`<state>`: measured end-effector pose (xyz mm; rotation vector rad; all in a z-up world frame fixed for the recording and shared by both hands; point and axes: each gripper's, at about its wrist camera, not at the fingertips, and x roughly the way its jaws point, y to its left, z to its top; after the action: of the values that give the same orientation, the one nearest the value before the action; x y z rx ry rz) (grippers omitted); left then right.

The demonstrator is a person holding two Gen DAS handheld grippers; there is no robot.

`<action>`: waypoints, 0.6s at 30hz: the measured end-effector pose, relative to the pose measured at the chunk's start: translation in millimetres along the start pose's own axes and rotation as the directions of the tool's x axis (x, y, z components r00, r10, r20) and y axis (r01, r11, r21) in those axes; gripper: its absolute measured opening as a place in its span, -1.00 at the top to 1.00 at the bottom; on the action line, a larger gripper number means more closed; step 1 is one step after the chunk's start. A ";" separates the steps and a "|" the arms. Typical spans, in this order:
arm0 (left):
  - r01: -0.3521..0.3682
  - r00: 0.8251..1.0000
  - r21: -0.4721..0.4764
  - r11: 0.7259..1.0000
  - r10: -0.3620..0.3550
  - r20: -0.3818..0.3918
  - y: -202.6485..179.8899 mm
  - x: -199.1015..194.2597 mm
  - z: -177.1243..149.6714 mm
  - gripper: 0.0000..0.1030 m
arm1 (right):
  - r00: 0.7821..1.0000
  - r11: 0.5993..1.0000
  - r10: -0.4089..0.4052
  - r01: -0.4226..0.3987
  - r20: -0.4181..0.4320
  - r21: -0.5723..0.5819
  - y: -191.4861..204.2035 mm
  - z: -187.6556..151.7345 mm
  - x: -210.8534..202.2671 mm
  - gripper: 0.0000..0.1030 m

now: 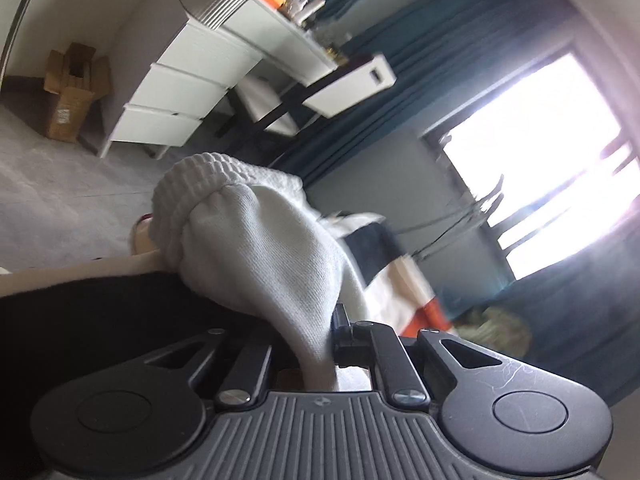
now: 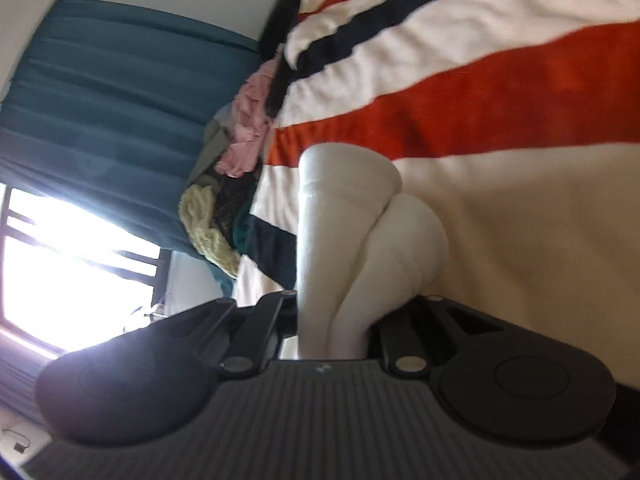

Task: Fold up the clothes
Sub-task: 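Grasp the waistband with the left gripper while the right gripper grasps both cuffs, then lower the folded sweatpants onto the bed and open both grippers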

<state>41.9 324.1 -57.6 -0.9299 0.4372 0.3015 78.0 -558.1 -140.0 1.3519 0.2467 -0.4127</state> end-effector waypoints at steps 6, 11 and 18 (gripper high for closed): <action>-0.077 0.996 0.175 0.982 0.084 -0.035 -5.6 -23.1 -20.2 0.25 | 0.999 0.999 0.002 0.000 -0.034 0.053 -14.6 -2.4 -7.7 0.74; -0.107 0.994 0.288 0.951 0.106 0.021 -26.1 -52.8 -41.8 -0.41 | 0.997 0.994 0.050 -0.043 -0.061 0.105 -24.3 -3.9 -4.0 0.68; -0.137 0.989 0.364 0.921 0.109 0.096 -59.6 -78.1 -72.7 -0.71 | 0.990 0.989 0.086 -0.071 -0.110 0.133 -26.5 -5.5 12.7 -0.22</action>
<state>-17.3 225.8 -15.6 -0.5211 0.4656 0.3526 78.5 -558.9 -169.9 1.5099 0.2645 -0.2888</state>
